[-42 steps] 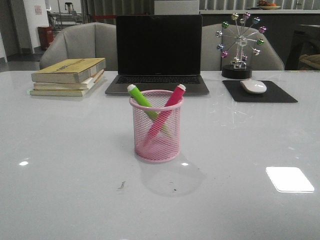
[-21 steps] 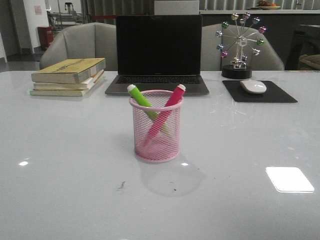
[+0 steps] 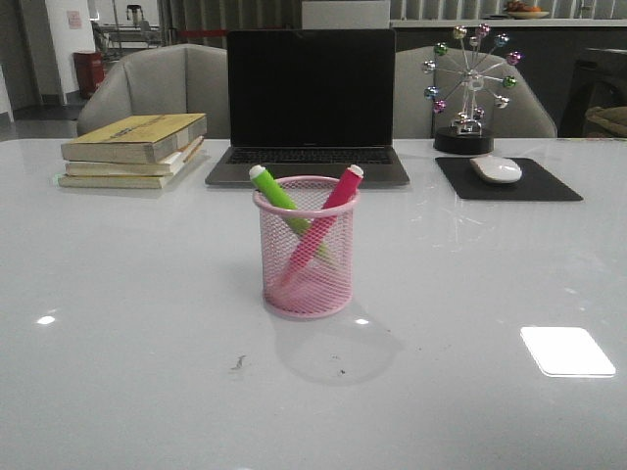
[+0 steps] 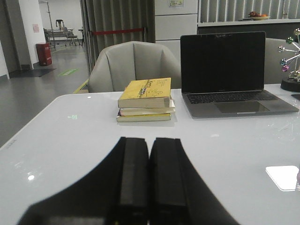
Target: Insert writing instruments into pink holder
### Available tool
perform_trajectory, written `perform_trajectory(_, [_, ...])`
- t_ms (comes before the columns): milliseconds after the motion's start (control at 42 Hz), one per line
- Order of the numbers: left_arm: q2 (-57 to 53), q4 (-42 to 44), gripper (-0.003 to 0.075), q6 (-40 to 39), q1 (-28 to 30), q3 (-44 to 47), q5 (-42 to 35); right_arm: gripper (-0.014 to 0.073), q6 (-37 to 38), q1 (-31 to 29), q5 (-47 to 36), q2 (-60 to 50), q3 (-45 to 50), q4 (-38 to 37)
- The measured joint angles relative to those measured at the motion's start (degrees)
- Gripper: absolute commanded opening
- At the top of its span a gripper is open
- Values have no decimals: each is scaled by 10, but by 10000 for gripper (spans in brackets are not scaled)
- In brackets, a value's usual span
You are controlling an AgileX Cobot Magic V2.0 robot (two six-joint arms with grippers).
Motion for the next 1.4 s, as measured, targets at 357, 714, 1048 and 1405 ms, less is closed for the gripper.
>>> perform_trajectory(357, [0,-27,92,11,0,0,-1,58,0,0,1,0,0,0])
perform_trajectory(714, [0,-99,92,79,0,0,-1,58,0,0,1,0,0,0])
perform_trajectory(1048, [0,-100,92,80,0,0,-1,58,0,0,1,0,0,0])
perform_trajectory(1405, [0,-100,92,80,0,0,-1,58,0,0,2,0,0,0])
